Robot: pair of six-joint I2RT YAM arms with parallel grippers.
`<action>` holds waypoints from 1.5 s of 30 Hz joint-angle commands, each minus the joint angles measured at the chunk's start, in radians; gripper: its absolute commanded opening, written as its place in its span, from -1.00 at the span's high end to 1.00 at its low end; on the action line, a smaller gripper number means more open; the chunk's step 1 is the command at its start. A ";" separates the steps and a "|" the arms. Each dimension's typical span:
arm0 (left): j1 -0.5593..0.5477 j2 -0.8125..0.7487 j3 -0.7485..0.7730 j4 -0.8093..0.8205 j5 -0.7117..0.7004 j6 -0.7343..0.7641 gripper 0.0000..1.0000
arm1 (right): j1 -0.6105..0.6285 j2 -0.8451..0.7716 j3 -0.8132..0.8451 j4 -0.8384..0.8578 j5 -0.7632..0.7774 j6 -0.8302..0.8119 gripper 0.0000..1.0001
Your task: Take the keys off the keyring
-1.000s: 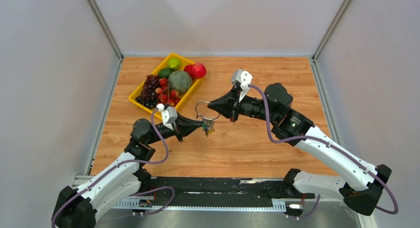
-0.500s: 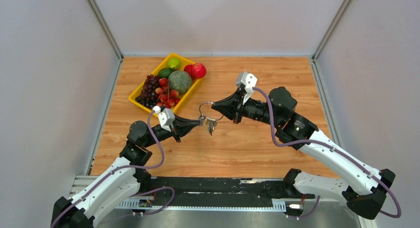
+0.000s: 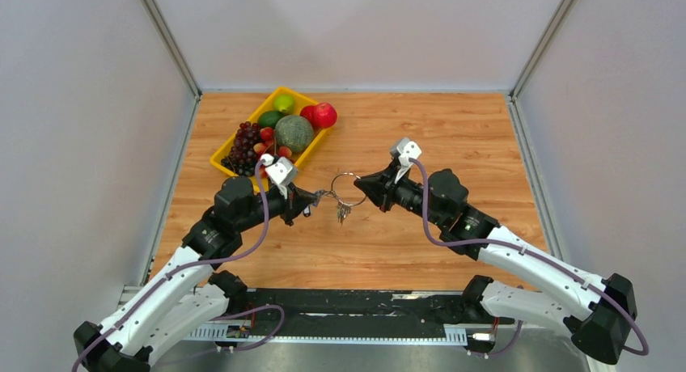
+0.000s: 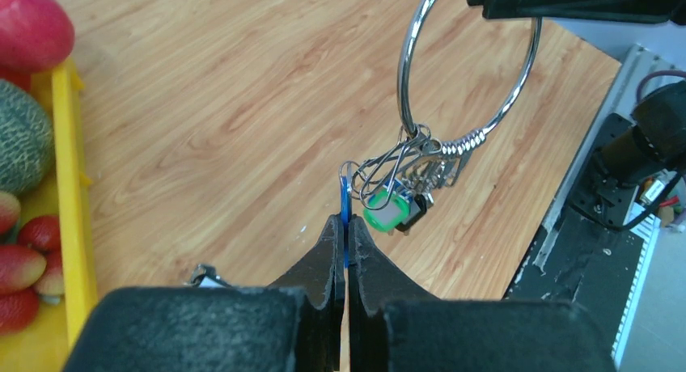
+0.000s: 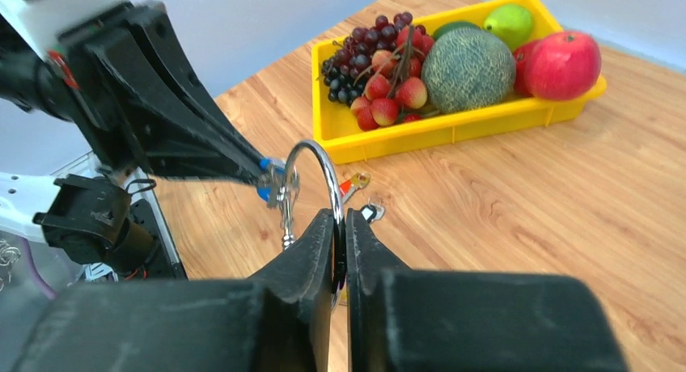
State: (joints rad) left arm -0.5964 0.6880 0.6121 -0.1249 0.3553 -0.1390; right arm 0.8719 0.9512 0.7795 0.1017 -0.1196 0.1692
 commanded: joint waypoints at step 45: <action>-0.008 0.237 0.590 -0.697 0.394 0.199 1.00 | 0.007 0.236 -0.126 0.600 -0.634 -0.092 -0.11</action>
State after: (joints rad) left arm -0.5961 0.9379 1.1553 -0.8486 0.7082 0.0349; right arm 0.8719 1.1805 0.6075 0.6151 -0.7208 0.0410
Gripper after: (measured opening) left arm 0.007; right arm 0.560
